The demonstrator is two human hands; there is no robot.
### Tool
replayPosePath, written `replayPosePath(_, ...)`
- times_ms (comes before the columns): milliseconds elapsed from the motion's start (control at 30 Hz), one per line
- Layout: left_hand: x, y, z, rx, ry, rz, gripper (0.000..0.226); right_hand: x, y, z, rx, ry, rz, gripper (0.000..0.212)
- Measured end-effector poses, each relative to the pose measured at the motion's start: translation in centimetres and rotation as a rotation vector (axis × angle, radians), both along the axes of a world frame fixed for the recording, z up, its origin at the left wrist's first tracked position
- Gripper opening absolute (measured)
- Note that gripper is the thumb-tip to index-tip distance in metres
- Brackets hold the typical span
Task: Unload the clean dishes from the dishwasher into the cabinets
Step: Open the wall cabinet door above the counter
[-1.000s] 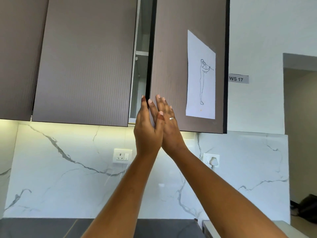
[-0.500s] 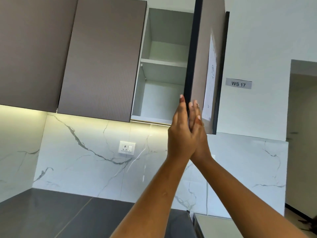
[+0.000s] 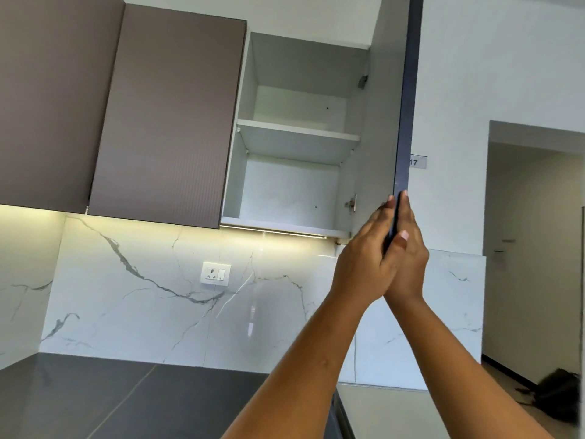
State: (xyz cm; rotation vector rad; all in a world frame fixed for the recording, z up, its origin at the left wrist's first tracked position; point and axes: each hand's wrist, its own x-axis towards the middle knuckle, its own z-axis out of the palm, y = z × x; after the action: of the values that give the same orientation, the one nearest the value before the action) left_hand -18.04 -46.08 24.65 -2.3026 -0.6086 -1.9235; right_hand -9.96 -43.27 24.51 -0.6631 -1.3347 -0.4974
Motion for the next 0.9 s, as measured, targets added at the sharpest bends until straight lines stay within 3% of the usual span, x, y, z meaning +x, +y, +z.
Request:
replayPosePath(300, 5.0, -1.1, 0.3, -0.194, 0.257, -0.086, 0.054, 5.0, -1.9, -0.3, -0.046, 0.149, -0.155, 0.063)
replayPosePath(433, 6.6, -1.2, 0.6, -0.256, 0.270, -0.124, 0.052, 6.5, -1.8, -0.5, -0.053, 0.162, -0.293, 0.056)
replayPosePath(900, 9.2, -1.1, 1.7, -0.387, 0.335, -0.209, 0.050, 9.0, -1.3, -0.4, -0.071, 0.281, -0.453, 0.054)
